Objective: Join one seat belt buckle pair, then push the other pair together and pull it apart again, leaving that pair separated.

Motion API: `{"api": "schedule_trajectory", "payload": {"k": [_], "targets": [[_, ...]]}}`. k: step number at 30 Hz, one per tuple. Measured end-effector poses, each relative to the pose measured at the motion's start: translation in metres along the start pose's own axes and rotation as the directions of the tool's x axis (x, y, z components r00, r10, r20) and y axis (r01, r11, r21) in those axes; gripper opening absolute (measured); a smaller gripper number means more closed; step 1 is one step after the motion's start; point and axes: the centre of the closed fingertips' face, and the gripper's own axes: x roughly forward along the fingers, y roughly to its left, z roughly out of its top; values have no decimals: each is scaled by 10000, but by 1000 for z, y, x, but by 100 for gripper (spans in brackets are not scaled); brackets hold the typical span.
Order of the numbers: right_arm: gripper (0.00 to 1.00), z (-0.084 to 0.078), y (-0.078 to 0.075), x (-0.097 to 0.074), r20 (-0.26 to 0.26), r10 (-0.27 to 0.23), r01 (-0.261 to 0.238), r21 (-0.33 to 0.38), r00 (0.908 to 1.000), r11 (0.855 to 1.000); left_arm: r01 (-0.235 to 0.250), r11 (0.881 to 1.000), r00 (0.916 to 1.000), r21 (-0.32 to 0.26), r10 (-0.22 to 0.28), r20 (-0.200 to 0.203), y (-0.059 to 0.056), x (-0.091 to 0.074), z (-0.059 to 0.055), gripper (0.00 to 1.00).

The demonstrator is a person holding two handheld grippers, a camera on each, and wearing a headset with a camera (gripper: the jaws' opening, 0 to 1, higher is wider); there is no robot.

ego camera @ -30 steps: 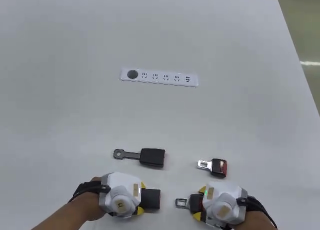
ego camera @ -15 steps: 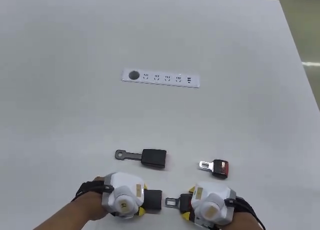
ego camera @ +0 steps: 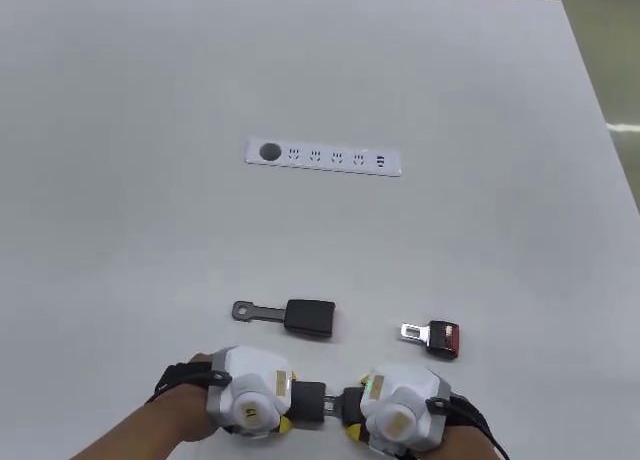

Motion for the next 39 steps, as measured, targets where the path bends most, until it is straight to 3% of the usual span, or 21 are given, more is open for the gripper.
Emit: {"api": "schedule_trajectory", "payload": {"k": [7, 18, 21, 39], "targets": [[35, 1, 0, -2, 150, -13, 13, 4, 9999, 10000, 8, 10000, 10000, 69, -8, 43, 0, 0, 0, 34], [34, 9, 2, 0, 424, 17, -17, 8, 9991, 10000, 226, 9990, 9996, 375, -219, -203, 0, 1, -1, 33], [33, 15, 5, 6, 691, -5, -11, 232, 9976, 9997, 259, 9987, 9994, 444, -248, -238, 0, 1, -1, 33], [33, 16, 7, 11, 428, -197, 191, 134, 9989, 9997, 380, 9974, 9990, 604, -366, -239, 2, 5, -5, 33]]}}
